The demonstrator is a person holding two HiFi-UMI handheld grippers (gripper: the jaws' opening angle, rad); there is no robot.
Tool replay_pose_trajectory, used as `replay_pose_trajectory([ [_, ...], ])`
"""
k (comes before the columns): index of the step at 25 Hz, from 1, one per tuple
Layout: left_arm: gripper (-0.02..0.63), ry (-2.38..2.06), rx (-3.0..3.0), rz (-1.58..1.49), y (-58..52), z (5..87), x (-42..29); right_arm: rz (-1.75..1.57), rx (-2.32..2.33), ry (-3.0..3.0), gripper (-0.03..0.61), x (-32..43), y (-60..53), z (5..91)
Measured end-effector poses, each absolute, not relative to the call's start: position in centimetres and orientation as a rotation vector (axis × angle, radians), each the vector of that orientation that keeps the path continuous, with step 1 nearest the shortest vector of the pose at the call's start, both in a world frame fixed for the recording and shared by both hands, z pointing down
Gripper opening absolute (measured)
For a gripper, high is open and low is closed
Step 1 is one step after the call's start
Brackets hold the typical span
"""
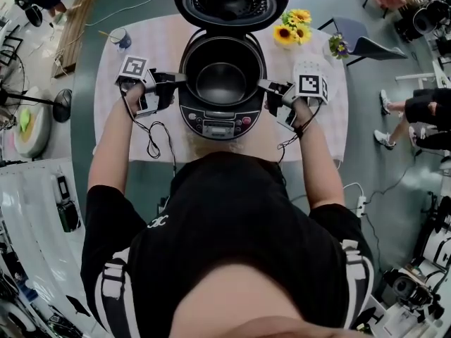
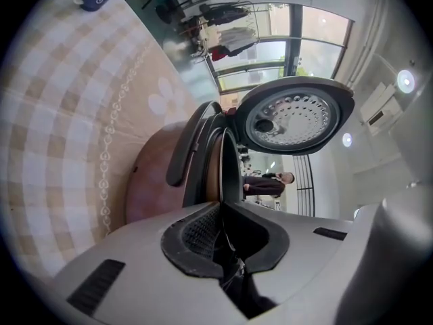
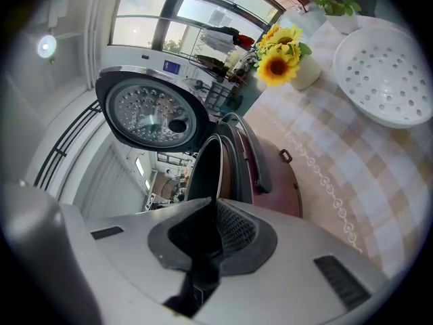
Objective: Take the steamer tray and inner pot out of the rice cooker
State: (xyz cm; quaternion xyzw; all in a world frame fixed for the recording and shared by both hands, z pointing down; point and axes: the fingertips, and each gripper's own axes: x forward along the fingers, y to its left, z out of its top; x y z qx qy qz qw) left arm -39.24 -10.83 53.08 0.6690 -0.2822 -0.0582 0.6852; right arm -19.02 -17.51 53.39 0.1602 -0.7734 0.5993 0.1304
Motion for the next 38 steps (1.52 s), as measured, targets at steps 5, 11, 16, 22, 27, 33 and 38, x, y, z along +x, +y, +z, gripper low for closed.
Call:
replay_pose_trajectory([
  [5,0.018,-0.66,1.499,-0.135,-10.7,53.3,-39.5,1.752,0.465,-2.239,0.02,-19.3,-17.6,53.9],
  [11,0.017,-0.678,1.53,-0.165,-9.9,51.9,-39.6,1.845,0.406,-2.337,0.018,-19.2,-16.8,50.6],
  [16,0.017,-0.621,1.591,-0.277,-10.0,48.3,-39.3,1.726,0.367,-2.418,0.02,-19.0,-16.7,47.8],
  [22,0.018,-0.497,1.735,-0.397,-8.7,42.7,-37.8,1.733,0.265,-2.517,0.02,-18.1,-15.6,44.1],
  [27,0.021,-0.454,1.804,-0.471,-8.0,38.3,-36.9,1.753,0.192,-2.604,0.026,-17.2,-14.9,40.0],
  [33,0.023,-0.453,1.874,-0.446,-8.1,36.1,-35.5,1.764,0.186,-2.649,0.028,-15.9,-15.2,38.5],
  [38,0.026,-0.398,1.897,-0.436,-8.5,35.0,-33.7,1.767,0.197,-2.692,0.029,-13.9,-15.5,36.9],
])
